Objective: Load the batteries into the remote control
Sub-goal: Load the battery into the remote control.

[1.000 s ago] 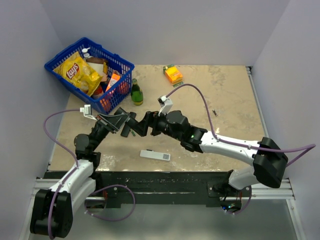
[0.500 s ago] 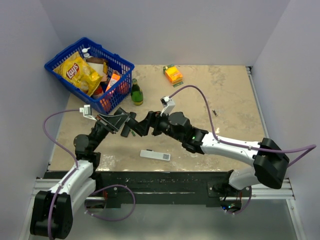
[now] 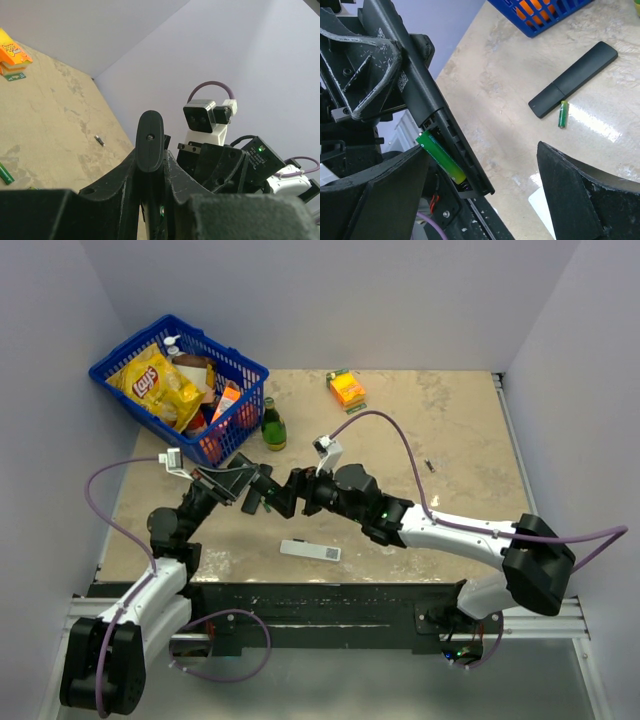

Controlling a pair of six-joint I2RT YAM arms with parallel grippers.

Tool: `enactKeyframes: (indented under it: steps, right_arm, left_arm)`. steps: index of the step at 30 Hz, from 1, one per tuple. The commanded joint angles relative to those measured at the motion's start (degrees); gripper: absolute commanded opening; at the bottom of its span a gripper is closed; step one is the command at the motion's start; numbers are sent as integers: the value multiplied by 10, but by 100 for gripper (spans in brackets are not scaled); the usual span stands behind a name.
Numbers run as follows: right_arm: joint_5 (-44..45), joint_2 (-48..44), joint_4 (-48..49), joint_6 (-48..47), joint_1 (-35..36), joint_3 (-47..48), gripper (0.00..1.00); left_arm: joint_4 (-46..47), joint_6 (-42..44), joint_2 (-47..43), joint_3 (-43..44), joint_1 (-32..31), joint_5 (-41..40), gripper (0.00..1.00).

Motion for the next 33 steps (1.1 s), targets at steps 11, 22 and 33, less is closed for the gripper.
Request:
enactKeyframes:
  steps: [11,22,33]
  right_arm:
    - [-4,-16,-60,-96,-1,84,98]
    - [45,-33,-63,-44,-13,65,93]
    - [21,-15,-53,-24,-14,68,92]
  left_arm:
    - [34,-8,12,6,1,-1,0]
    - [35,-7,5,6,1,3,0]
    - [43,-7,4,8,1,5,0]
